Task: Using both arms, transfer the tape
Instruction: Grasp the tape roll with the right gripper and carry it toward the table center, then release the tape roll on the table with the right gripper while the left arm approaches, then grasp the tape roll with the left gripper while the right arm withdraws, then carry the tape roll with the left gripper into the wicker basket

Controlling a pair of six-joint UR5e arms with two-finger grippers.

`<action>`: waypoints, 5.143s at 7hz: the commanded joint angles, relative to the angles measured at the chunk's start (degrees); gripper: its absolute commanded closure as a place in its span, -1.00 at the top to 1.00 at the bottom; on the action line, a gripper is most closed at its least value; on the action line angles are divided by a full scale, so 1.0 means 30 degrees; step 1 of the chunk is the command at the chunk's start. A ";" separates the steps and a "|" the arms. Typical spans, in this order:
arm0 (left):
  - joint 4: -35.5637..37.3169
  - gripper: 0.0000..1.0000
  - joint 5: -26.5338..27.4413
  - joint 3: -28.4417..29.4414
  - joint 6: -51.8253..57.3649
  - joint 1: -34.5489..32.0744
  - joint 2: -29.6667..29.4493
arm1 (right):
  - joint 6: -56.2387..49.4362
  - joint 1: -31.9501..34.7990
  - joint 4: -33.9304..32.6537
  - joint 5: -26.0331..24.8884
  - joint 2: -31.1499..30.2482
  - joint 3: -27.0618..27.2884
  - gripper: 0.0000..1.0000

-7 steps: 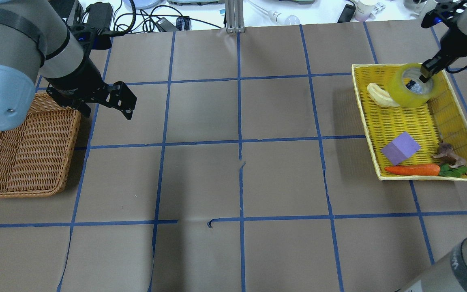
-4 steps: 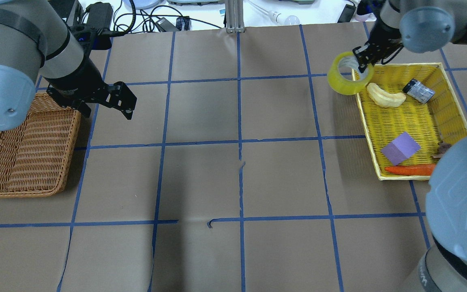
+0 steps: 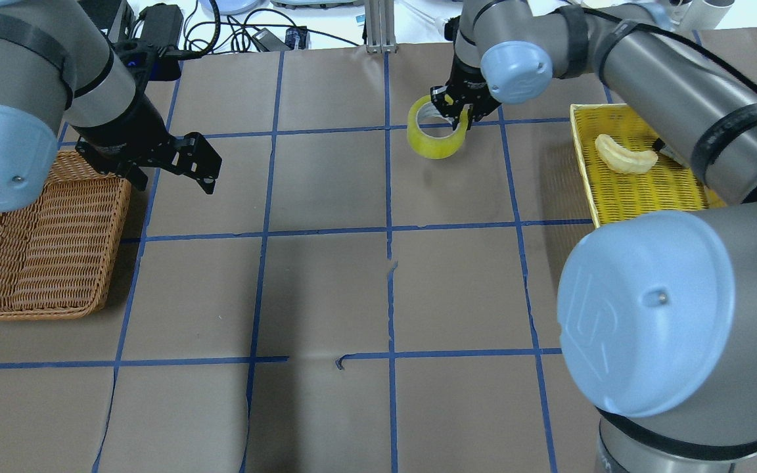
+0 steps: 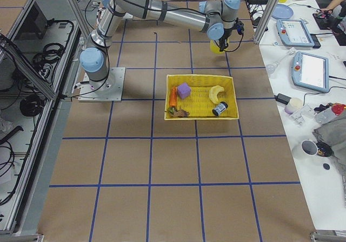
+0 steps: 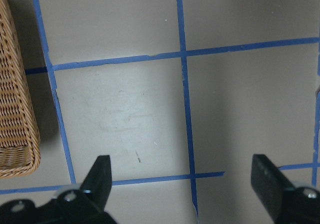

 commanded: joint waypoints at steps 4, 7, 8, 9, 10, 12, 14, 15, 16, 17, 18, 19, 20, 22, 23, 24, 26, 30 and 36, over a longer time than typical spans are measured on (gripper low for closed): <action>0.0668 1.00 0.0051 0.0001 -0.0065 0.0029 -0.0274 | 0.3957 0.1805 -0.0755 0.1604 0.1873 -0.0389 -1.00; 0.1494 1.00 0.0023 0.0262 -0.0298 0.0058 -0.1181 | 0.4131 0.1805 -0.0726 0.2017 0.1611 -0.0387 0.62; 0.1639 1.00 0.0023 0.0235 -0.0445 0.0058 -0.1445 | 0.4133 0.1805 -0.0696 0.1988 0.1262 -0.0446 0.71; 0.1815 1.00 -0.0209 0.0322 -0.0678 0.0029 -0.1825 | 0.3698 0.1776 -0.0435 0.1756 0.0244 -0.0272 0.76; 0.5645 1.00 -0.0357 0.0236 -0.0942 0.0029 -0.2727 | 0.3142 0.1718 0.1134 0.1347 -0.0840 -0.0213 0.82; 0.7989 1.00 -0.2219 0.0438 -0.2716 -0.0495 -0.4194 | 0.1589 0.1194 0.3777 -0.0413 -0.3910 0.0543 1.00; 1.1900 1.00 -0.2992 0.0761 -0.3229 -0.1430 -0.6590 | 0.1554 -0.0471 0.4311 -0.0210 -0.7656 0.3025 1.00; 1.3229 1.00 -0.3662 0.0849 -0.3636 -0.1871 -0.7851 | 0.1148 -0.1031 0.4314 -0.0239 -0.9504 0.4664 1.00; 1.4373 1.00 -0.3756 0.1372 -0.4539 -0.2310 -0.9053 | -0.0161 -0.1385 0.4401 -0.0268 -1.0943 0.5638 1.00; 1.4588 1.00 -0.3757 0.2334 -0.5186 -0.3098 -1.0428 | -0.0348 -0.1446 0.5707 -0.0297 -1.1567 0.5879 1.00; 1.5083 1.00 -0.3786 0.2982 -0.5366 -0.3686 -1.1660 | -0.0321 -0.1447 0.6155 -0.0413 -1.2008 0.5911 1.00; 1.5900 1.00 -0.3728 0.3047 -0.5368 -0.4069 -1.2484 | -0.0176 -0.1331 0.6188 -0.0444 -1.2100 0.5940 1.00; 1.6633 1.00 -0.3785 0.3018 -0.5368 -0.4217 -1.3450 | -0.0203 -0.1330 0.6131 -0.0183 -1.2130 0.5824 1.00; 1.6584 0.04 -0.3756 0.2989 -0.5397 -0.4716 -1.3752 | -0.0379 -0.1417 0.5867 -0.0269 -1.2072 0.5824 1.00; 1.6379 -0.99 -0.3757 0.2931 -0.5368 -0.4717 -1.3636 | -0.0408 -0.1476 0.5838 -0.0442 -1.2042 0.5620 1.00; 1.4811 -1.00 -0.3699 0.3017 -0.5223 -0.4717 -1.3345 | -0.0437 -0.1621 0.5895 -0.0473 -1.1955 0.5125 1.00; 1.3918 -1.00 -0.3552 0.3455 -0.5018 -0.4688 -1.2963 | -0.0438 -0.2703 0.5954 -0.0270 -1.1721 0.4388 1.00; 0.1026 -1.00 -0.2763 0.9597 -0.0878 -0.0720 -0.9746 | -0.0379 -0.2678 0.5808 -0.0356 -1.1749 0.4563 1.00; -0.0559 -1.00 -0.1823 0.6308 1.0845 1.0881 -0.8157 | -0.0350 -0.2619 0.5808 -0.0415 -1.1749 0.4592 1.00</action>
